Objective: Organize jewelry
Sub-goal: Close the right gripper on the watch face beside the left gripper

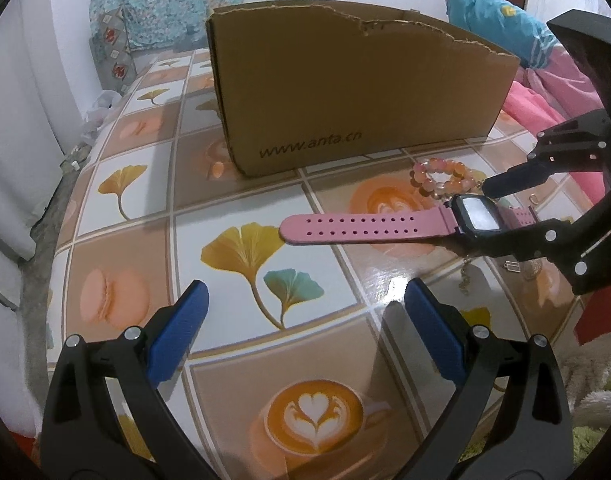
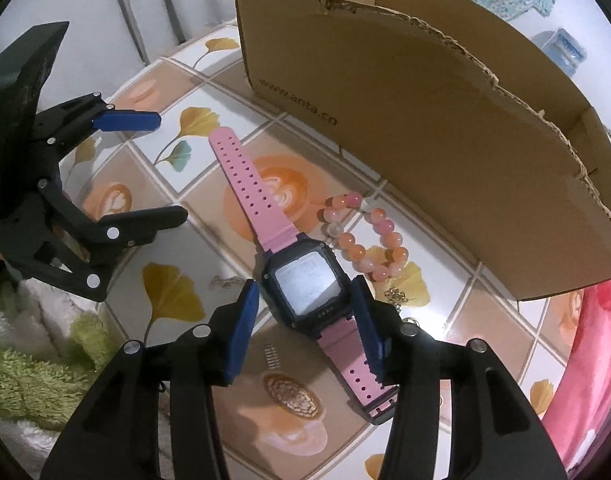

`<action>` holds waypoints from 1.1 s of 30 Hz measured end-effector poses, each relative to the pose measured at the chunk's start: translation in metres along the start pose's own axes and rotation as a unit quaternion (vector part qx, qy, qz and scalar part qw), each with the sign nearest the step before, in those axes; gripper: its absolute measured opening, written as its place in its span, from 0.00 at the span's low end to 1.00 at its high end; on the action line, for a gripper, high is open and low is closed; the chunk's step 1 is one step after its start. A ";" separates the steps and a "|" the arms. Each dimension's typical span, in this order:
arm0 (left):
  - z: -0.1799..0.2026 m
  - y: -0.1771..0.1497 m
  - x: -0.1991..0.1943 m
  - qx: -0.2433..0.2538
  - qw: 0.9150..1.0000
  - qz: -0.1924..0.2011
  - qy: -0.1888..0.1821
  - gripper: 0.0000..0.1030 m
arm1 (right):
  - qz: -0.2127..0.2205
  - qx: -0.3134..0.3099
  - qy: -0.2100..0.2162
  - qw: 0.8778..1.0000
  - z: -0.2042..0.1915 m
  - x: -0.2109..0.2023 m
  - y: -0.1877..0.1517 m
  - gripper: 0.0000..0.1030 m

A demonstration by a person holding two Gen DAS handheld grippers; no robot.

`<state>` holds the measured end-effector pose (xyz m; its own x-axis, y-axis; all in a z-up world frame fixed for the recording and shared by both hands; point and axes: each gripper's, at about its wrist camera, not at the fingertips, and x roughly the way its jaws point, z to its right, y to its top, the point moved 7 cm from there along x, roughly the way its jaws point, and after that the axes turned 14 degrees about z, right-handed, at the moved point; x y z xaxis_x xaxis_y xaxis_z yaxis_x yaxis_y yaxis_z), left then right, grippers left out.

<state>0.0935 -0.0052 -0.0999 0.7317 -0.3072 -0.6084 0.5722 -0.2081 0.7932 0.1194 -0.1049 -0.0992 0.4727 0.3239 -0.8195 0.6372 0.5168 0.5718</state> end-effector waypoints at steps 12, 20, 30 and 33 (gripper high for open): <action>0.016 0.006 -0.006 0.035 0.999 0.021 -0.002 0.90 | -0.003 -0.016 -0.012 1.000 -0.002 0.007 -0.001 0.47; 0.043 0.009 -0.003 0.088 0.995 0.035 -0.008 0.60 | -0.019 0.046 0.050 0.998 0.014 0.008 0.002 0.47; 0.062 0.015 0.012 0.180 0.983 0.039 0.006 0.54 | -0.047 0.087 0.125 0.987 0.034 0.014 0.012 0.47; 0.063 0.015 0.017 0.192 0.981 0.033 0.006 0.54 | -0.055 0.093 0.141 0.984 0.038 0.016 0.015 0.47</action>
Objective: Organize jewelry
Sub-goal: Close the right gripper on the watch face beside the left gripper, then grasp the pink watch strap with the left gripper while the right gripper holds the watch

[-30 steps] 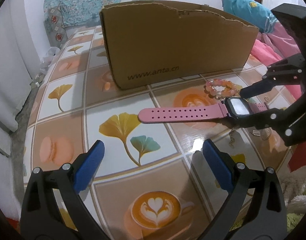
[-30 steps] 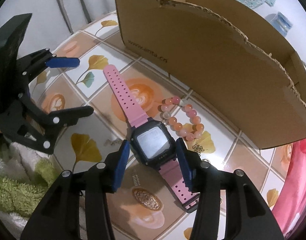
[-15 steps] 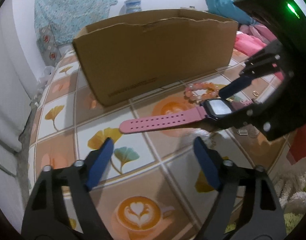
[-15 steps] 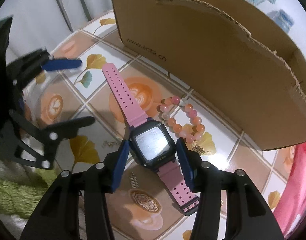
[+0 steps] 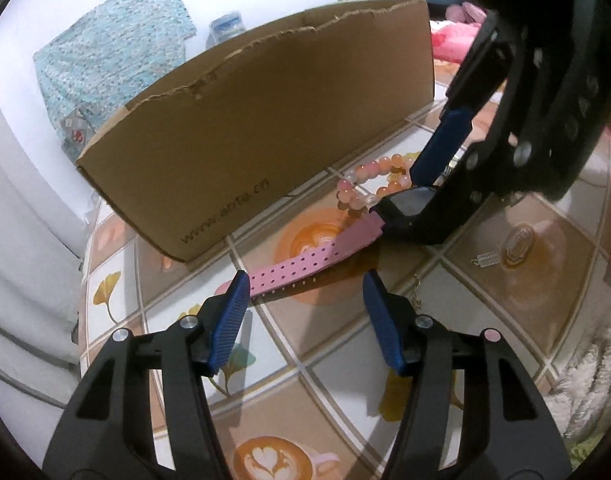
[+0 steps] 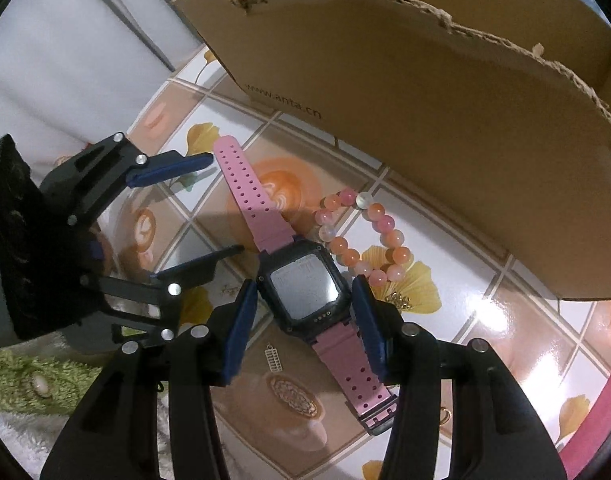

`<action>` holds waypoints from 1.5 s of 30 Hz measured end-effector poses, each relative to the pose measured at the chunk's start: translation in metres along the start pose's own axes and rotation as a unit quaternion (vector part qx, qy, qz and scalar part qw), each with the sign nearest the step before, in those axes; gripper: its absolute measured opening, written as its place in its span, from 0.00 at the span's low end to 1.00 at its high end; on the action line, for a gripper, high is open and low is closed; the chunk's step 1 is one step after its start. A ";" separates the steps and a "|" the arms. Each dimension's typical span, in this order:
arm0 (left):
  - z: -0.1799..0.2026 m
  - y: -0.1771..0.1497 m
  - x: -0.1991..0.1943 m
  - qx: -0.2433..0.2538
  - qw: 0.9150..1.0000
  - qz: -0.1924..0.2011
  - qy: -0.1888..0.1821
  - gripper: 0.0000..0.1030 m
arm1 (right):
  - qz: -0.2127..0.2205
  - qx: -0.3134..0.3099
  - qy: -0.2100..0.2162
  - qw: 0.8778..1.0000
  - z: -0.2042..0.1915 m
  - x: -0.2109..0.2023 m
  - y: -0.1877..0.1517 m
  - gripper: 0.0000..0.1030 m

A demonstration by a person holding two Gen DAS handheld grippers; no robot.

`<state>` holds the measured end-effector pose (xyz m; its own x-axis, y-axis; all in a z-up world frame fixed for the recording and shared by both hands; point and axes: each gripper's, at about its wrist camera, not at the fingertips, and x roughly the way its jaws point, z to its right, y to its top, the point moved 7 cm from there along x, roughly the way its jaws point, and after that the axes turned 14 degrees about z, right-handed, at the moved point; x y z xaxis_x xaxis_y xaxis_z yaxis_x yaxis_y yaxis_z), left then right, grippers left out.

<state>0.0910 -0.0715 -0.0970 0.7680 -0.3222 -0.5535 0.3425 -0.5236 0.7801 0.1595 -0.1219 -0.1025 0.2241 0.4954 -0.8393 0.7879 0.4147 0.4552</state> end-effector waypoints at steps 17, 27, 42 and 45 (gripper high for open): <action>0.002 0.015 0.017 0.001 1.000 -0.009 -0.030 0.46 | -0.004 0.055 0.047 0.997 0.021 -0.003 -0.005 0.32; -0.011 0.009 0.010 -0.034 0.999 -0.018 -0.018 0.46 | 0.034 -0.001 -0.036 0.999 0.007 -0.019 -0.008 0.44; -0.046 -0.013 -0.008 -0.121 0.992 -0.029 0.023 0.46 | 0.026 -0.061 -0.158 0.985 -0.012 0.004 -0.009 0.46; -0.047 -0.014 -0.012 -0.123 0.992 -0.024 0.023 0.46 | 0.024 -0.071 -0.174 0.982 -0.015 0.008 -0.008 0.46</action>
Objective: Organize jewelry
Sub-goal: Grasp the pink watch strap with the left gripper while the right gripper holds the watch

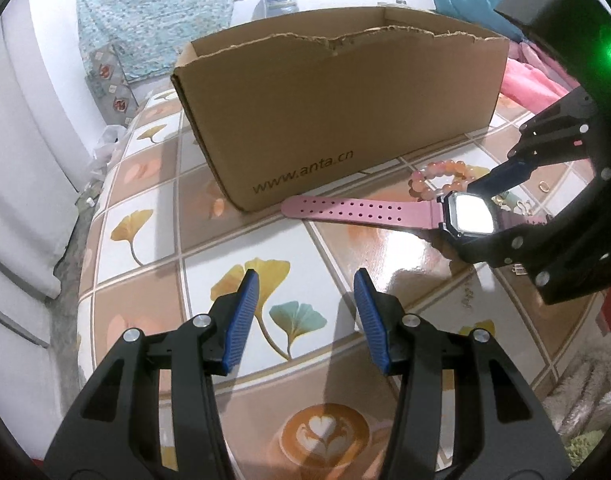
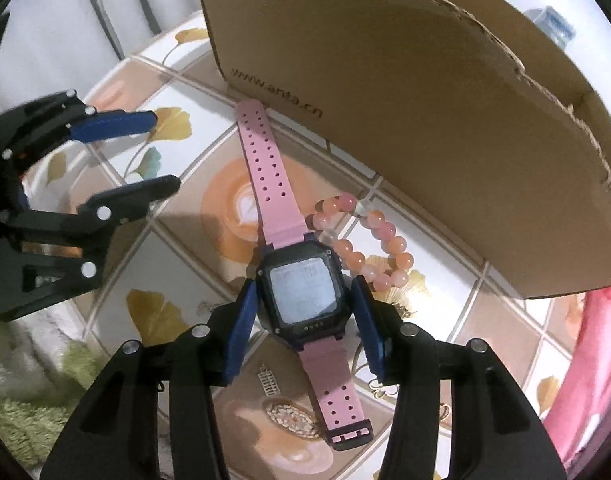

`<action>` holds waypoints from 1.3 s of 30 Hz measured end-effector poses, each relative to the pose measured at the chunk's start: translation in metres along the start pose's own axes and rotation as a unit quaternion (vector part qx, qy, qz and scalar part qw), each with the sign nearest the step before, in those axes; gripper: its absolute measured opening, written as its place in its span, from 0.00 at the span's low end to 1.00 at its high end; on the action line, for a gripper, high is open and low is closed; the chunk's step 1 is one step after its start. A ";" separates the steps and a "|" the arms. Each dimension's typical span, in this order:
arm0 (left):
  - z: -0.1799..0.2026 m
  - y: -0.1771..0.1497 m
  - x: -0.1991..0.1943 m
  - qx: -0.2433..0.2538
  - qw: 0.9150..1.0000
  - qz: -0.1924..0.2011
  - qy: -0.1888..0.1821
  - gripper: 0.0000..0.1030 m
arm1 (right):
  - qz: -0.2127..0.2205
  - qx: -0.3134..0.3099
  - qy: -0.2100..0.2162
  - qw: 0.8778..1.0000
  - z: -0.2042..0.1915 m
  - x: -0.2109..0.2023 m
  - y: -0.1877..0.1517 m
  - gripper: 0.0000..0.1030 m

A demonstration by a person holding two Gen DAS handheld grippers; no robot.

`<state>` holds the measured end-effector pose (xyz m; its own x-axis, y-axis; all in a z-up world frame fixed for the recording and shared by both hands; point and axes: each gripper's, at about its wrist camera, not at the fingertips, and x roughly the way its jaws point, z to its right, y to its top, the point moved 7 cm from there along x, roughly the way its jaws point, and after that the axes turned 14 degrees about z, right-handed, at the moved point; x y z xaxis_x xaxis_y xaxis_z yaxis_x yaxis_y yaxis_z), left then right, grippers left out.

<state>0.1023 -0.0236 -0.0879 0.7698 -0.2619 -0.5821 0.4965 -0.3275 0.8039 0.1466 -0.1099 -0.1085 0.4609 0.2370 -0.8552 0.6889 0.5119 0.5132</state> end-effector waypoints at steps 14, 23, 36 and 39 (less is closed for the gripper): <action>0.030 0.007 -0.010 0.057 0.997 0.033 -0.026 0.53 | -0.027 0.142 0.171 0.975 0.044 -0.018 -0.003 0.44; 0.066 0.014 -0.014 0.152 0.985 0.073 -0.024 0.61 | -0.031 0.122 0.243 0.962 0.030 -0.052 -0.014 0.44; 0.064 0.015 -0.031 0.106 0.992 0.040 -0.058 0.10 | -0.022 0.137 0.364 0.921 0.006 -0.067 -0.031 0.44; 0.059 0.007 -0.039 0.042 0.994 0.009 -0.103 0.05 | -0.028 0.156 0.387 0.908 -0.004 -0.064 -0.040 0.45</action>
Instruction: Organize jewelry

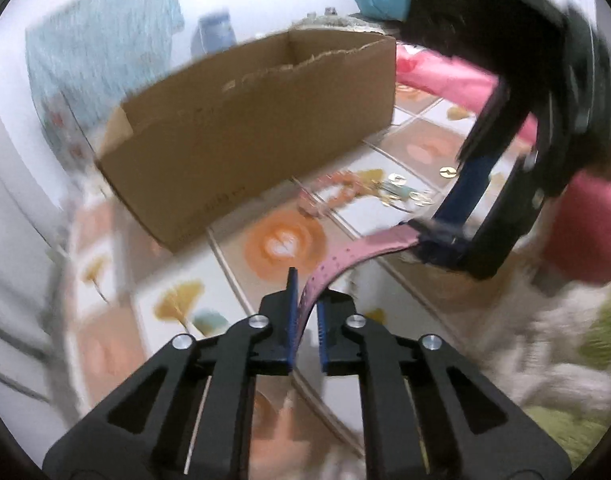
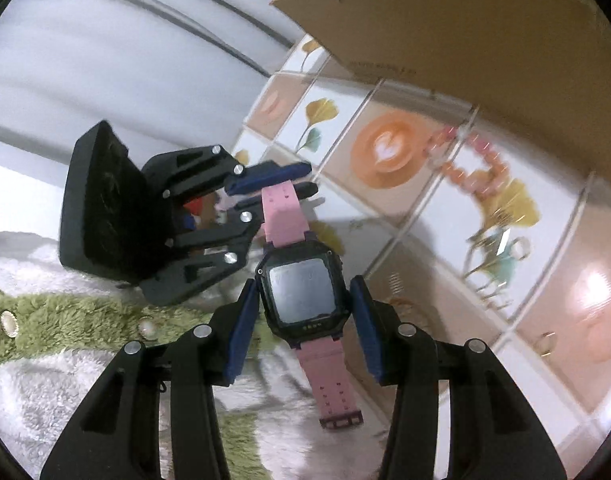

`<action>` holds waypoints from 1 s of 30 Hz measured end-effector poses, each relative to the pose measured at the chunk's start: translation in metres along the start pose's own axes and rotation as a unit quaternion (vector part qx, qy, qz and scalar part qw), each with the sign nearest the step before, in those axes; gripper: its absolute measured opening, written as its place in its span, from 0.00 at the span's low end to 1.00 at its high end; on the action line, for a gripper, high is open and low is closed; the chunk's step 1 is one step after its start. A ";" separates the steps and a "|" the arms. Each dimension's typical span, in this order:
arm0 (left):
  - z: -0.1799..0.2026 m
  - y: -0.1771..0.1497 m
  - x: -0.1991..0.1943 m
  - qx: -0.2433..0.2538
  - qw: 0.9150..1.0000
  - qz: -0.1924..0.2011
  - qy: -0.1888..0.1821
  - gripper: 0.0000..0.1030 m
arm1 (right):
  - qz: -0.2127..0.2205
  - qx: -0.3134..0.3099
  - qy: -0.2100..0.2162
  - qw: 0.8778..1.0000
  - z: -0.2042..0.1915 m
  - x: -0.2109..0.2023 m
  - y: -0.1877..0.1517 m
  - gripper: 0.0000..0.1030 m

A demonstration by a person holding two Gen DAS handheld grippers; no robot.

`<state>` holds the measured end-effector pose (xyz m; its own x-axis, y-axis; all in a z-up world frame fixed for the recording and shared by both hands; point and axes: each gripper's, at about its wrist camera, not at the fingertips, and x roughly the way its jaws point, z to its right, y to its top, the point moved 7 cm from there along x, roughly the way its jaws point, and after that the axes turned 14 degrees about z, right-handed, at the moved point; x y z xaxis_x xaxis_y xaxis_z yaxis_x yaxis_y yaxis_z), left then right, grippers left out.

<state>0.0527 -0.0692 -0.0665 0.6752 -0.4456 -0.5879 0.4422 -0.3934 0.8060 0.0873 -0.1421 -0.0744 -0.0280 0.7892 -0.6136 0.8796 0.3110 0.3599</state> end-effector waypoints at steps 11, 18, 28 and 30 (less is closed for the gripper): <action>-0.005 -0.025 0.003 -0.053 0.997 -0.060 -0.007 0.04 | 0.016 -0.017 -0.055 0.998 -0.011 0.022 -0.036 0.46; -0.010 -0.025 0.000 -0.073 0.995 -0.065 -0.011 0.04 | 0.034 -0.100 -0.181 0.978 -0.021 0.022 -0.062 0.46; -0.018 -0.029 -0.003 -0.094 0.993 -0.069 -0.001 0.04 | 0.078 -0.156 -0.297 0.939 -0.018 0.014 -0.085 0.27; -0.020 -0.030 -0.005 -0.101 0.993 -0.068 -0.002 0.04 | 0.086 -0.152 -0.302 0.937 -0.017 0.011 -0.086 0.24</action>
<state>0.0481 -0.0395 -0.0865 0.5985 -0.4027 -0.6926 0.6391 -0.2812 0.7158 0.0030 -0.1515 -0.1004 0.4562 0.4268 -0.7808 0.6678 0.4157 0.6174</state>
